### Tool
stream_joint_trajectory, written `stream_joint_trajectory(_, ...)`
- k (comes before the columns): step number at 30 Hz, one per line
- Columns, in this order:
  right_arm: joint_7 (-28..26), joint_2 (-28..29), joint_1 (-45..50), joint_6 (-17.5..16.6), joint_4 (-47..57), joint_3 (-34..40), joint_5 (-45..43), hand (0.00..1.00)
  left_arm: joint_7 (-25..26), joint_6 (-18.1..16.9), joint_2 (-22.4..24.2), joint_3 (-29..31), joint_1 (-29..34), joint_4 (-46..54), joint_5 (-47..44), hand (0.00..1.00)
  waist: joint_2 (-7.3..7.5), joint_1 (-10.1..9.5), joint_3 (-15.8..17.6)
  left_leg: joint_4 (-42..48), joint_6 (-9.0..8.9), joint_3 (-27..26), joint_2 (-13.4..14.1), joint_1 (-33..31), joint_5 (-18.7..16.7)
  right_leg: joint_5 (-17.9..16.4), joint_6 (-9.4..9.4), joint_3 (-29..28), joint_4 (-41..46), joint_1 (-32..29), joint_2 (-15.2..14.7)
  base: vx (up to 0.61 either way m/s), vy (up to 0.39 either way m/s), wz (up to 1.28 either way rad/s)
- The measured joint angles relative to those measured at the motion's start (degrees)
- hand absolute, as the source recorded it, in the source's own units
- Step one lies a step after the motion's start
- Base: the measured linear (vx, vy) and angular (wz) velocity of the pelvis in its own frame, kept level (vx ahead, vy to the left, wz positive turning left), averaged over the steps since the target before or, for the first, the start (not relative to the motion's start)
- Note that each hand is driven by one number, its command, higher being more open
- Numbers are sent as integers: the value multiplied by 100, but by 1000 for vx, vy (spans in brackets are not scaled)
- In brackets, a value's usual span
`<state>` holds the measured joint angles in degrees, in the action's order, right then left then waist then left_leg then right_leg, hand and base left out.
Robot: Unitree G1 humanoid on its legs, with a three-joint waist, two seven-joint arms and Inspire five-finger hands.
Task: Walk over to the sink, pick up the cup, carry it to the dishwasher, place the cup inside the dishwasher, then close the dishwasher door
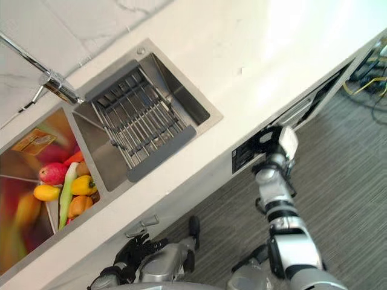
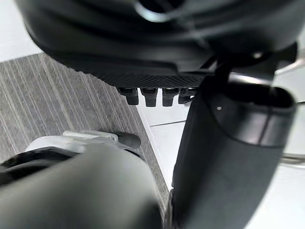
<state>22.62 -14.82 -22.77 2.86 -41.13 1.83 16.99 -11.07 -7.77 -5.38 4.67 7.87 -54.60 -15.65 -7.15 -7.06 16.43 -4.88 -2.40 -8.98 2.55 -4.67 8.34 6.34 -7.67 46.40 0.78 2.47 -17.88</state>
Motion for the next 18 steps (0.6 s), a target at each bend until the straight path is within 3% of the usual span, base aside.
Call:
stream_joint_trajectory(5,-181,617,1320,-555,-599,568,-1079,100,101,56,5,60,62,-49,-6,100,131,66,-110,-3,-19,-49,13,143,-17,-61,-83,-39,-1,107,2,-30,-16,-6)
stream_joint_trajectory(7,-637,757,1746,-789,-1352,1049,-2032,100,127,65,79,292,67,-214,-11,100,149,187,-156,-5,-21,-110,22,192,-23,-62,-85,-84,-12,123,12,-60,4,-13)
stream_joint_trajectory(13,-1111,894,2604,-929,-2030,1565,-2469,100,143,115,98,543,133,-262,-374,100,313,424,-270,-37,-41,-107,47,207,-38,-109,-76,-75,-97,156,89,-55,-9,-3)
stream_joint_trajectory(16,-984,902,2832,-884,-2051,1560,-2124,100,83,127,65,630,132,-317,-512,100,535,396,-412,-39,-22,30,5,194,-50,-294,-101,-1,204,148,-40,-22,19,25)
stream_joint_trajectory(18,-908,1022,2854,-787,-2055,1636,-2094,100,134,101,-63,630,144,-409,-486,100,773,386,-470,-40,65,88,-103,286,-114,-663,-135,-15,834,63,-350,36,41,20)
